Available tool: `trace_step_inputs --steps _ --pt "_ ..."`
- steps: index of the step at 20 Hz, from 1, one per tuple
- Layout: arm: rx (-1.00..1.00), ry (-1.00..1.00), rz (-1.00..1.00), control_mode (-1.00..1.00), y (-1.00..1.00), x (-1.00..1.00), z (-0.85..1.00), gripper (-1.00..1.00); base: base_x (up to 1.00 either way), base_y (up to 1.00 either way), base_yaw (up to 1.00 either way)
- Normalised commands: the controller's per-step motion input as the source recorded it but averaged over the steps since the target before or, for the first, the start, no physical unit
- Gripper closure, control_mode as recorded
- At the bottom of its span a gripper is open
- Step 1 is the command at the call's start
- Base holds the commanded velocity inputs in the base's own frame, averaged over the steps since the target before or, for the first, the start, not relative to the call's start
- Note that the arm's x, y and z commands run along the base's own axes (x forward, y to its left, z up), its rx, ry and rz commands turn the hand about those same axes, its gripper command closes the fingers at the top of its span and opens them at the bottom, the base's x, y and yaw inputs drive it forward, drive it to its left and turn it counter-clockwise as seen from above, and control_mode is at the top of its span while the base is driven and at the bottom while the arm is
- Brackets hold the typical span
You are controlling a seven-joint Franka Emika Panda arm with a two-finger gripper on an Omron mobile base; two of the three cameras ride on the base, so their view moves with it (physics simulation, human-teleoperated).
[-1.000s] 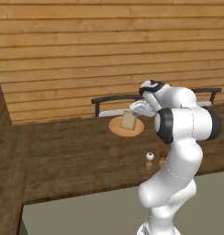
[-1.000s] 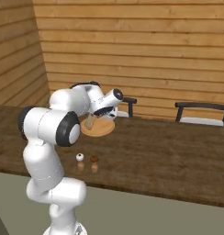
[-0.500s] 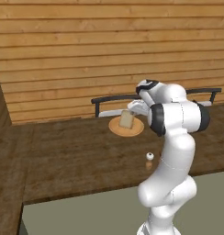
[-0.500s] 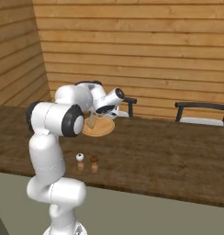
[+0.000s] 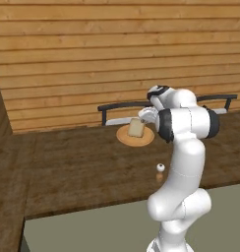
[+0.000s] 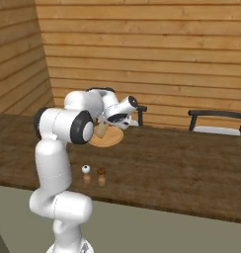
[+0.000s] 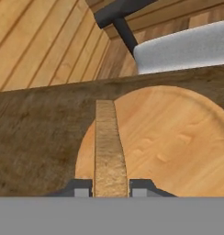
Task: Start the toaster. Once the lever pops up, take the bread to the plate on the dining counter.
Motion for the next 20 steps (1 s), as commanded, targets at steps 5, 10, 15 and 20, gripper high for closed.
trace_step_inputs --steps 5,10,15,20 --pt "0.00 0.00 0.00 -1.00 0.00 0.00 0.00 -1.00 0.00 0.00 0.00" --pt "0.00 -0.03 0.00 -1.00 -0.20 0.00 0.00 -1.00 0.00 0.00 0.00" --pt "-0.03 -0.03 -0.10 -1.00 -0.37 0.00 0.00 -1.00 0.00 0.00 0.00" --pt "-0.14 -0.02 -0.21 -1.00 -0.31 0.00 0.00 -1.00 0.00 0.00 0.00"
